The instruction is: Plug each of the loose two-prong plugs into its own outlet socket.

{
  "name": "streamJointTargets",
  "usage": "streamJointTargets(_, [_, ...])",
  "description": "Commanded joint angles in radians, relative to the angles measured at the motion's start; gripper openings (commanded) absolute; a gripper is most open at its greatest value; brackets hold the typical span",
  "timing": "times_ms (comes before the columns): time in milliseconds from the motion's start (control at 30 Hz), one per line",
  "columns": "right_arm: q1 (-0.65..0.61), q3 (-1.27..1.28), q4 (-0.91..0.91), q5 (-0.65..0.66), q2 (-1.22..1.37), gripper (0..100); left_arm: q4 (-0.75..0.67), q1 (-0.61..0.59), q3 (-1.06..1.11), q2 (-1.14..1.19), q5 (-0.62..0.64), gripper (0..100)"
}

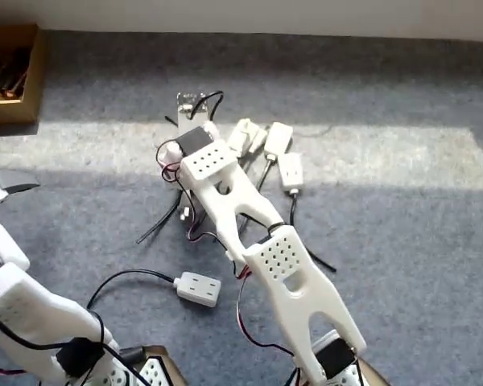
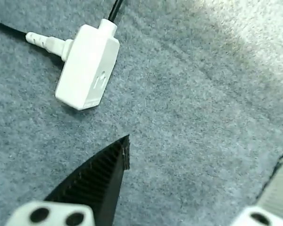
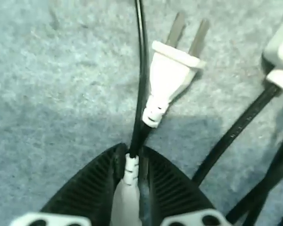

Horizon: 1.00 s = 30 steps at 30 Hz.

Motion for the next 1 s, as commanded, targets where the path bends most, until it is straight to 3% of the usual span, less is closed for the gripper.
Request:
streamJointTargets(0, [0.01,-0.027,0.056,0.031,-0.071,0.6,-0.014,-0.005,-0.044,-0.008,-0.011,44])
streamJointTargets(300, [0.035,-0.364,0.285,0.307,-0.292,0.5,0.02,0.153,-0.193,-0.179,-0.009,44])
streamJointTargets(667, [0.064,-0.162,0.283,0.379,-0.697,0.5,0.37,0.524,-0.349,-0.662,-0.011,44])
streamJointTargets(767, [0.093,-0.047,0.285,0.39,-0.871,0.5,0.463,0.55,-0.349,-0.779,-0.011,44])
streamJointTargets(867, [0.12,0.252,0.283,0.387,-1.055,0.5,0.548,0.549,-0.328,-0.874,-0.011,44])
streamJointTargets(967, [0.107,0.561,0.277,0.379,-1.202,0.5,0.549,0.549,-0.166,-0.987,-0.021,45])
